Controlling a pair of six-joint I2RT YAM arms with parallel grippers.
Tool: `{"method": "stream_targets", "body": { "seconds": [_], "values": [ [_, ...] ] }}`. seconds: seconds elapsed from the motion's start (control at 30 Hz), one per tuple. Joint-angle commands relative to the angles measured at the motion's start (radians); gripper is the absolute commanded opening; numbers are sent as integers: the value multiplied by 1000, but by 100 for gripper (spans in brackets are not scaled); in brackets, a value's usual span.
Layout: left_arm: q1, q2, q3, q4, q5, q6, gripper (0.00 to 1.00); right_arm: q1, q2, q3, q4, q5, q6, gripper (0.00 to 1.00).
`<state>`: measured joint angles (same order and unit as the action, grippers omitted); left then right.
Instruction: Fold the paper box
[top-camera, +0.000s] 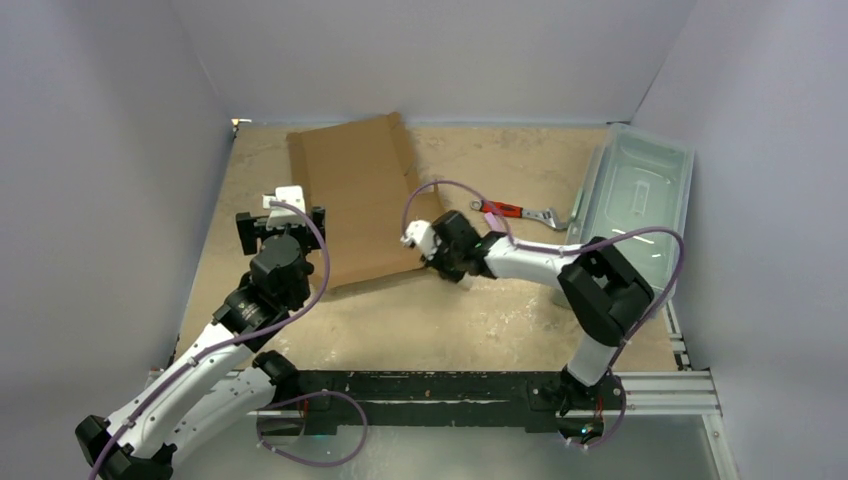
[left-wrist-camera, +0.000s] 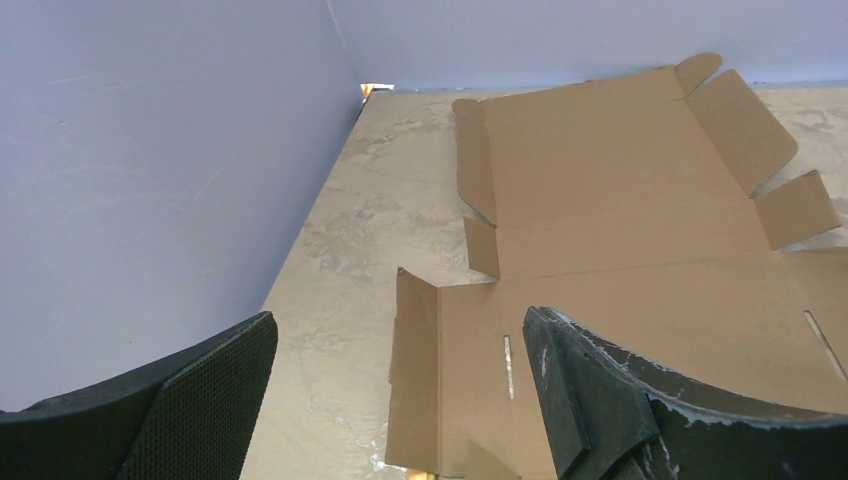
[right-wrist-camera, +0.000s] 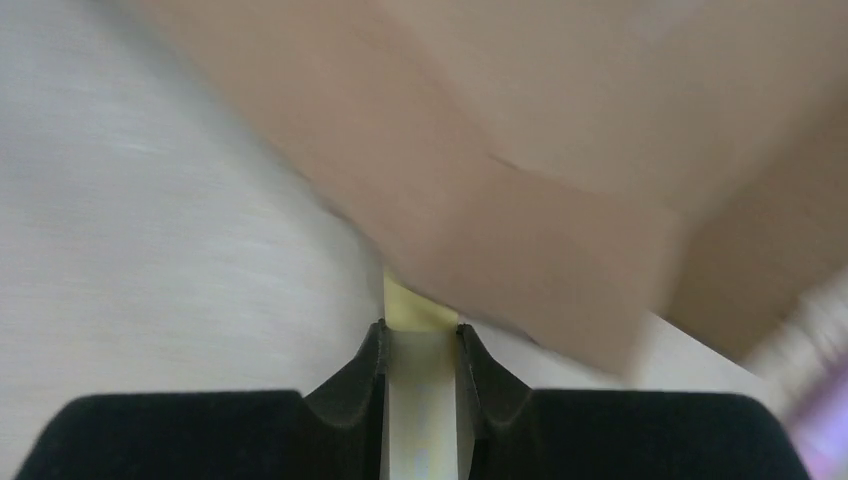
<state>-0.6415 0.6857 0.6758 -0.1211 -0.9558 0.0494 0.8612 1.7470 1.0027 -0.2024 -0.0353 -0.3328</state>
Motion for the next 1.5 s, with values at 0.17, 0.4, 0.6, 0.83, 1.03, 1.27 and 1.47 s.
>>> {"method": "stream_targets", "body": {
  "seconds": [0.17,0.4,0.6,0.83,1.03,1.27,1.47],
  "values": [
    [6,-29,3,19,62,5,93,-350,-159,-30,-31,52,-69,7],
    [6,-25,2,18,106,0,93,-448,-156,-5,-7,134,-34,57],
    [6,-15,1,18,135,-2,93,-464,-220,111,-88,-241,-42,75],
    [5,7,-2,23,149,7,93,-464,8,362,-169,-537,96,79],
    [7,17,-2,26,156,12,93,-464,131,382,-51,-375,207,74],
    [14,32,-4,32,171,13,93,-467,265,458,-60,-275,259,51],
    [24,37,-4,30,188,3,91,-478,277,467,-70,-269,275,0]
  ]
}}
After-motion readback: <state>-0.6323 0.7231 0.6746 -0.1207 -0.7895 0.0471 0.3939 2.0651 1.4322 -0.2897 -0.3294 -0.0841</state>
